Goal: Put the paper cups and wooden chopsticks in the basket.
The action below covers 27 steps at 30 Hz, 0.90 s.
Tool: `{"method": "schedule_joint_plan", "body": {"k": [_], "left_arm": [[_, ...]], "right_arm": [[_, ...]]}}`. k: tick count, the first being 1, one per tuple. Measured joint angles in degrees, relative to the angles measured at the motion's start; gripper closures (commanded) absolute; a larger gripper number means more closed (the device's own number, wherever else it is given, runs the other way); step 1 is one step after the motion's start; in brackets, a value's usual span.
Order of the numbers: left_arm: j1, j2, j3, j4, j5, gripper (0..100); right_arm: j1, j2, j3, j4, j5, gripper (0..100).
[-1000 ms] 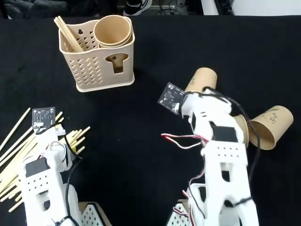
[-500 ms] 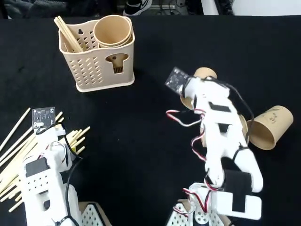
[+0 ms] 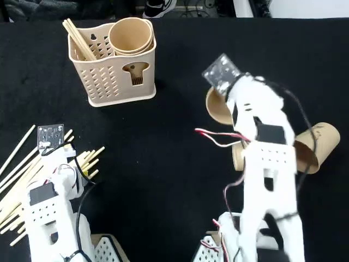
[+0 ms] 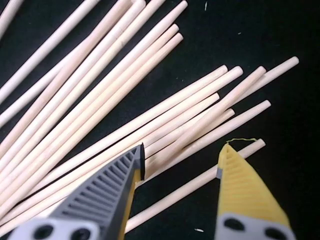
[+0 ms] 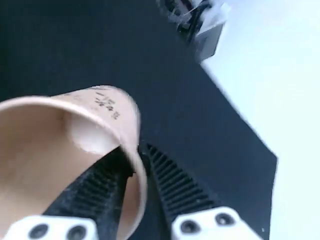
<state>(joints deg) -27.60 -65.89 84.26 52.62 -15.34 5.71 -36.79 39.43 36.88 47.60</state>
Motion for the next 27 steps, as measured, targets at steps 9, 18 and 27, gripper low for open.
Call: {"method": "schedule_joint_plan", "body": {"k": [9,18,27], "left_arm": [[0.0,0.0,0.0,0.0,0.0,76],[0.0,0.0,0.0,0.0,0.0,75],[0.0,0.0,0.0,0.0,0.0,75]], "right_arm": [[-11.5,1.8,-31.6,21.7,-16.8,98.8],[-26.2,20.2,-57.9,22.6,-23.6,98.8],[-28.8,42.4,-77.4,23.1,-24.1,98.8]]}}
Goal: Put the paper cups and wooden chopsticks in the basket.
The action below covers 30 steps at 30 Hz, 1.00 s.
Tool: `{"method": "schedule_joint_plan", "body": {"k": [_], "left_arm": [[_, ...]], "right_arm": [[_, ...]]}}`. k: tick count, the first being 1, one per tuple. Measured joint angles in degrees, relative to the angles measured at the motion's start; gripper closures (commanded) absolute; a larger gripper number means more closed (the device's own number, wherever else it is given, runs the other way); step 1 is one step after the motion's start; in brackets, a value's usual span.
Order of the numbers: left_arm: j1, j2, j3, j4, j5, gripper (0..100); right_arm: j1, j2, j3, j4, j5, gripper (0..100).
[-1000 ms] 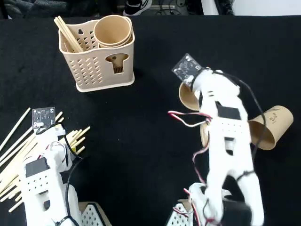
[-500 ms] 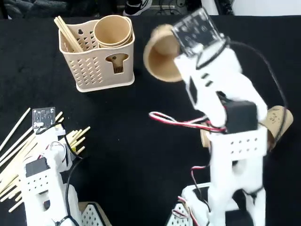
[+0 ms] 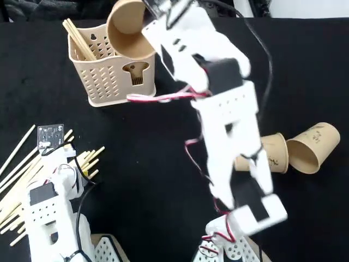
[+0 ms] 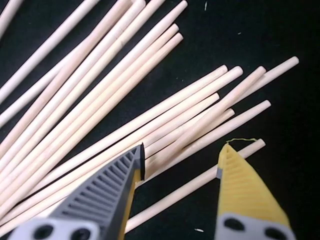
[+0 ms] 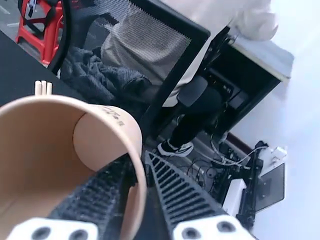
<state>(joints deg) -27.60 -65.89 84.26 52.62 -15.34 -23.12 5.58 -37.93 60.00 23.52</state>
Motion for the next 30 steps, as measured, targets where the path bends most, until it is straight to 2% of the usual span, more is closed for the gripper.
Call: {"method": "schedule_joint_plan", "body": {"k": [10,17,19,24,30], "left_arm": [[0.0,0.0,0.0,0.0,0.0,75],[0.0,0.0,0.0,0.0,0.0,75],[0.0,0.0,0.0,0.0,0.0,75],[0.0,0.0,0.0,0.0,0.0,75],[0.0,0.0,0.0,0.0,0.0,75]], "right_arm": [[0.0,15.1,-11.2,0.0,-0.1,98.7],[0.0,17.2,-13.9,4.1,-0.1,98.1],[0.0,17.2,-13.9,5.3,-0.1,93.4],[0.0,17.2,-13.9,8.2,-0.1,73.4],[0.0,17.3,-15.3,9.0,-0.1,71.6]]}}
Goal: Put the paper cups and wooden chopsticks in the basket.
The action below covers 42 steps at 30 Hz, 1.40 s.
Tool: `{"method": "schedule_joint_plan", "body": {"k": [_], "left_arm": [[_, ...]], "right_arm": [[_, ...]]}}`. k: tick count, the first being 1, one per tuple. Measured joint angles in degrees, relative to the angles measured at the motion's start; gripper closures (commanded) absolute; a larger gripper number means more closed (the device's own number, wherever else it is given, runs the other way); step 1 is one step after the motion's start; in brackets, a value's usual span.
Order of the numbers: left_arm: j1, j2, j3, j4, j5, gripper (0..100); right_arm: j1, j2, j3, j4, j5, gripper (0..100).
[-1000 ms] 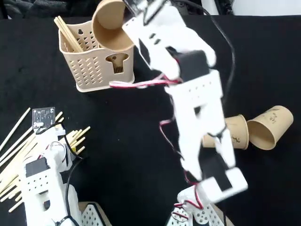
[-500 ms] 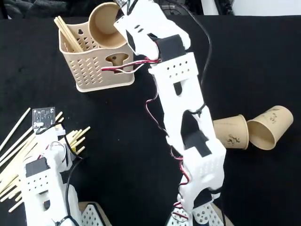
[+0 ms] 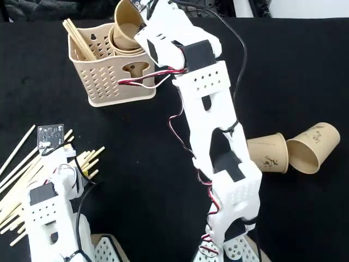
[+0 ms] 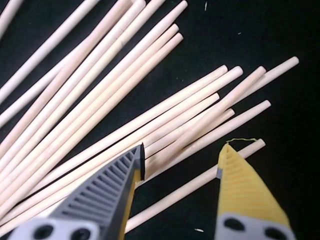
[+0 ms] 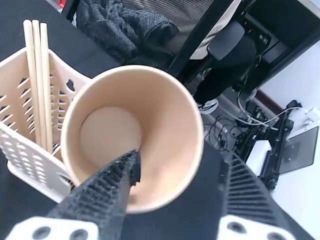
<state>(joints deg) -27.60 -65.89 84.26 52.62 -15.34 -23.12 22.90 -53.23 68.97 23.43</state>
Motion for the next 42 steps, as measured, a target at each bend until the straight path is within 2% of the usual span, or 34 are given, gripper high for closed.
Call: {"method": "schedule_joint_plan", "body": {"k": [5,7,12,15,18,22,24,27,32,38,42], "left_arm": [[0.0,0.0,0.0,0.0,0.0,75],[0.0,0.0,0.0,0.0,0.0,75],[0.0,0.0,0.0,0.0,0.0,75],[0.0,0.0,0.0,0.0,0.0,75],[0.0,0.0,0.0,0.0,0.0,75],[0.0,0.0,0.0,0.0,0.0,75],[0.0,0.0,0.0,0.0,0.0,75],[0.0,0.0,0.0,0.0,0.0,75],[0.0,0.0,0.0,0.0,0.0,75],[0.0,0.0,0.0,0.0,0.0,75],[0.0,0.0,0.0,0.0,0.0,75]], "right_arm": [[-0.2,0.0,-6.7,0.1,0.0,73.2],[-0.9,0.0,-8.9,0.1,0.0,78.6],[-2.5,-0.1,-10.4,1.1,0.0,99.2],[-2.6,-0.1,-11.5,5.3,0.0,94.5],[-2.6,-0.9,-13.6,13.7,0.5,94.9],[-2.6,-3.5,-15.5,27.4,10.2,94.6],[-2.3,-5.7,-14.5,30.0,15.1,94.6],[3.2,-11.5,-8.2,30.3,16.6,94.5],[13.5,-23.9,10.5,30.3,22.0,93.9],[29.4,-39.5,34.6,29.8,25.4,77.3],[40.2,-47.1,49.5,25.8,33.5,71.9]]}}
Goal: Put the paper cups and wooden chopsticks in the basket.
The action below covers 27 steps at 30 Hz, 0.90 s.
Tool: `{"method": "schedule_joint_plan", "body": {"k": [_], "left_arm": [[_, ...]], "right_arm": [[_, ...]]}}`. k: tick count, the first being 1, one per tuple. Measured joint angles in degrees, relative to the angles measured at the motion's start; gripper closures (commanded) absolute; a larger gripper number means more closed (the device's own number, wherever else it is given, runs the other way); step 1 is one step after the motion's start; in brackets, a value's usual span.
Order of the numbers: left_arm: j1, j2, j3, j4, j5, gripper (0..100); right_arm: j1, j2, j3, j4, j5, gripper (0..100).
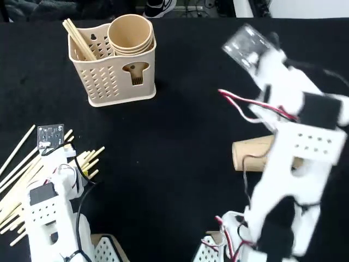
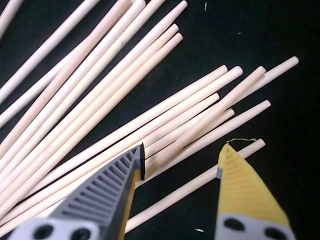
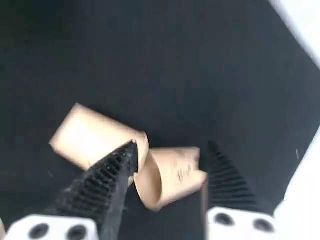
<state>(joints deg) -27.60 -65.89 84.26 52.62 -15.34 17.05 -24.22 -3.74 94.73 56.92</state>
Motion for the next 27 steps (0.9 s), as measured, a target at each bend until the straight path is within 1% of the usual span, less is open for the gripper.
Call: {"method": "schedule_joint_plan", "body": {"k": [5,7,9,13,16,23,27], "left_arm": [[0.0,0.0,0.0,0.0,0.0,75],[0.0,0.0,0.0,0.0,0.0,75],[0.0,0.0,0.0,0.0,0.0,75],[0.0,0.0,0.0,0.0,0.0,75],[0.0,0.0,0.0,0.0,0.0,75],[0.0,0.0,0.0,0.0,0.0,75],[0.0,0.0,0.0,0.0,0.0,75]], "right_arm": [[12.6,-7.2,18.5,-9.1,15.8,71.9],[16.7,-8.9,26.1,-15.1,22.0,71.9],[20.2,-9.9,33.6,-22.2,25.9,71.9],[24.1,-10.4,47.0,-38.1,28.0,71.9],[25.1,-10.5,54.2,-47.5,28.2,71.9],[25.1,-10.5,62.9,-59.5,28.5,72.0],[25.1,-8.3,63.6,-66.2,28.5,73.5]]}}
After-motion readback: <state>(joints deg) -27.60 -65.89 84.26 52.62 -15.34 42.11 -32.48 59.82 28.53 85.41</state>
